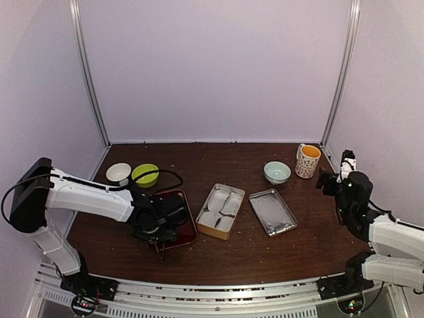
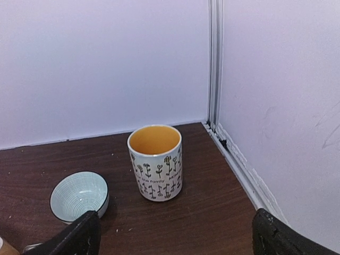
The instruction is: Pack the chocolate
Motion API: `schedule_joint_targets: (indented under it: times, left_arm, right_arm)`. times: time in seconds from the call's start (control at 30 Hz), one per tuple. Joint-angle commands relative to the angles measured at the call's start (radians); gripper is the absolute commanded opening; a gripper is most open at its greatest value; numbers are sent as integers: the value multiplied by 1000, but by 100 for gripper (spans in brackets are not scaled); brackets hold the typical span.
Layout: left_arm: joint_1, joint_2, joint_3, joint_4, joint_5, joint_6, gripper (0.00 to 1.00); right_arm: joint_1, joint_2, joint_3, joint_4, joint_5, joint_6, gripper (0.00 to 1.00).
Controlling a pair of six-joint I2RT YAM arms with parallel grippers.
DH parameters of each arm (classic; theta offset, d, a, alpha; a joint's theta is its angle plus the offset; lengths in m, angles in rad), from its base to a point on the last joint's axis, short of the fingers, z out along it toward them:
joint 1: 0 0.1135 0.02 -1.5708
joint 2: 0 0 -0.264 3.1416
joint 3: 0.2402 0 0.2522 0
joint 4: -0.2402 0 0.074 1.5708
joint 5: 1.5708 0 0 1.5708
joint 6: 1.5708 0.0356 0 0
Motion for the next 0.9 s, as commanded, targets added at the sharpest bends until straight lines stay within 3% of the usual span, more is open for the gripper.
schedule_joint_targets:
  times: [0.0,0.3,0.6,0.87]
  left_arm:
    - [7,7,6,-7,-50,-37,69]
    - [6,29,48,-9,-95,55,45]
    - [6,17,87,-93,-155,92,43]
    - [5,-124,98,-101,-137,166,44]
  right_arm:
    - [-8,-1,-63,240,46,-152,100]
    - [-56,99,-104,369,51,-106,99]
    - [-180,229,-108,516,-57,-68,100]
    - [-203,413,-96,689,-236,-137,99]
